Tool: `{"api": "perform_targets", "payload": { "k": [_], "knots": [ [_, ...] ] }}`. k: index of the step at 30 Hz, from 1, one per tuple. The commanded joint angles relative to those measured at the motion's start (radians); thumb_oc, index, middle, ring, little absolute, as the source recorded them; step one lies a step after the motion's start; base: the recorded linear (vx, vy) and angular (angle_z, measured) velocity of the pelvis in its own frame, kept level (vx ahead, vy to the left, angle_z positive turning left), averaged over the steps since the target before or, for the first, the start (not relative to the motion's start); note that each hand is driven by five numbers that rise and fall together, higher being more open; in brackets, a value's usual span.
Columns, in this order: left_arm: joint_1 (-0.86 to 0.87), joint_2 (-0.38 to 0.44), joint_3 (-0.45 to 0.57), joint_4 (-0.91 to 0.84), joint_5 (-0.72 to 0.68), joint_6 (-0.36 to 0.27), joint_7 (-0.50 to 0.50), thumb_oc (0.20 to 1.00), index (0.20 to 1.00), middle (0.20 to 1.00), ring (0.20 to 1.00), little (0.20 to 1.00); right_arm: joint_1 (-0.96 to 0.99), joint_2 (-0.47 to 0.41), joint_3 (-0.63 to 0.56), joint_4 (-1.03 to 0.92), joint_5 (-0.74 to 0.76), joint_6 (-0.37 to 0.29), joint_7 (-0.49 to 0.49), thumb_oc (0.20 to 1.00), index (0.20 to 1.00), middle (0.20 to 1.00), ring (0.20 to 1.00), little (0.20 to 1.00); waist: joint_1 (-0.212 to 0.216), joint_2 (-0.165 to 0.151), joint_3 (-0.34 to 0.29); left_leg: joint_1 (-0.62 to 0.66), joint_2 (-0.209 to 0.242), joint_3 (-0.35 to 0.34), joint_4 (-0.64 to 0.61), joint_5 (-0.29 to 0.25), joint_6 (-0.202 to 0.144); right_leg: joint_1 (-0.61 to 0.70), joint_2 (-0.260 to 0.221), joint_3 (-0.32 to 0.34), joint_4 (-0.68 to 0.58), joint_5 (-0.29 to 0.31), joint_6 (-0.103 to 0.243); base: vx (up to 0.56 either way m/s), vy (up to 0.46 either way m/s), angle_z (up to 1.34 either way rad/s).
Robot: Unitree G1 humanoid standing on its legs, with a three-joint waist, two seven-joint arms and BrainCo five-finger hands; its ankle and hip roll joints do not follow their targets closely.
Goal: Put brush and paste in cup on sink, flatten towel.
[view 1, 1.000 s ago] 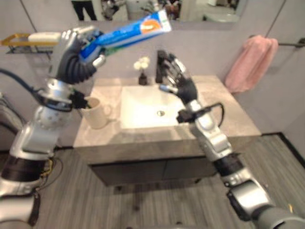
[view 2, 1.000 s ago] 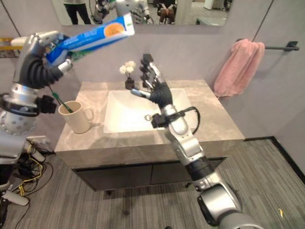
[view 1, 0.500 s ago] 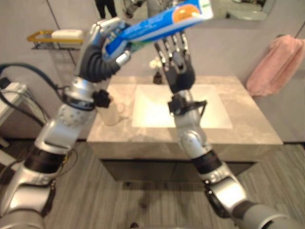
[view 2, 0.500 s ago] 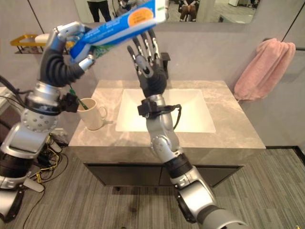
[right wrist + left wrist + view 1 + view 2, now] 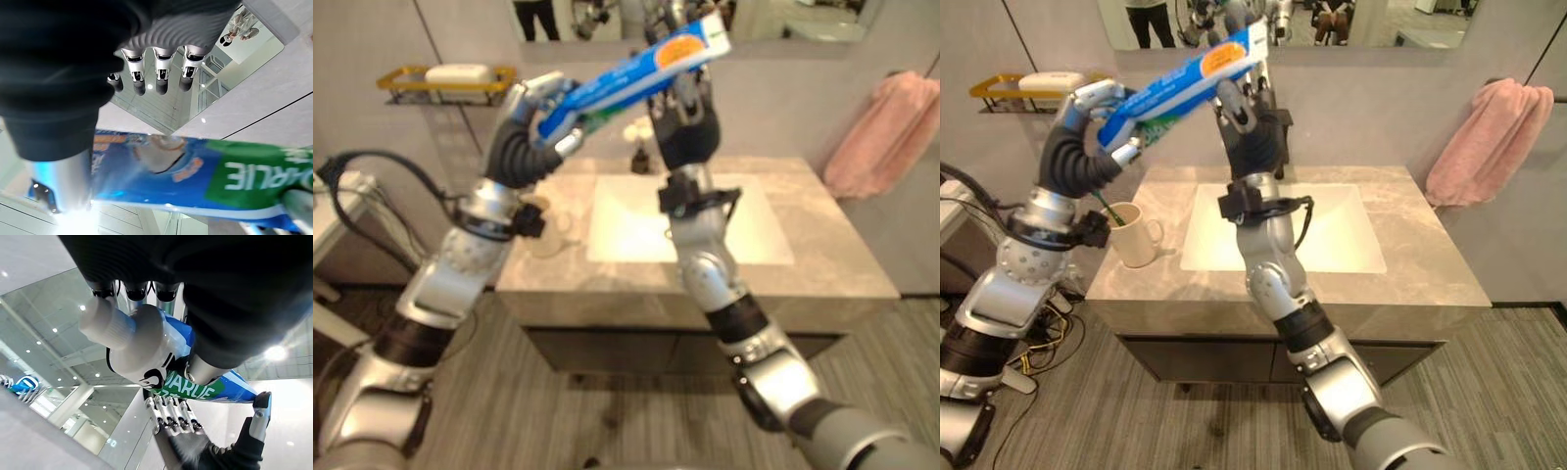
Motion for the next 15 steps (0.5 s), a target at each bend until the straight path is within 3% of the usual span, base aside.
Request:
{"api": "perform_targets", "payload": {
  "k": [1,15],
  "knots": [
    [-0.063,0.031,0.014,0.020,-0.050,-0.039,-0.005,0.200,0.200,0.200,0.200,0.200,-0.152,0.047,-0.036,-0.009,-0.019,-0.038,-0.001,1.000,1.000,1.000,1.000,1.000,0.015,-0.050,-0.012,-0.001,-0.006,-0.053,0.012,-0.098,0.038,0.078,-0.083,-0.047,0.005,-0.068,0.066,0.00,0.000,0.00],
    [-0.043,0.018,0.011,0.036,-0.100,-0.034,-0.016,0.200,0.200,0.200,0.200,0.200,-0.129,0.081,0.011,0.014,0.012,-0.024,0.024,1.000,1.000,1.000,1.000,1.000,0.015,-0.041,-0.004,-0.005,0.001,-0.051,0.012,-0.092,0.031,0.076,-0.076,-0.046,0.005,-0.071,0.062,0.00,0.000,0.00]
  ]
}}
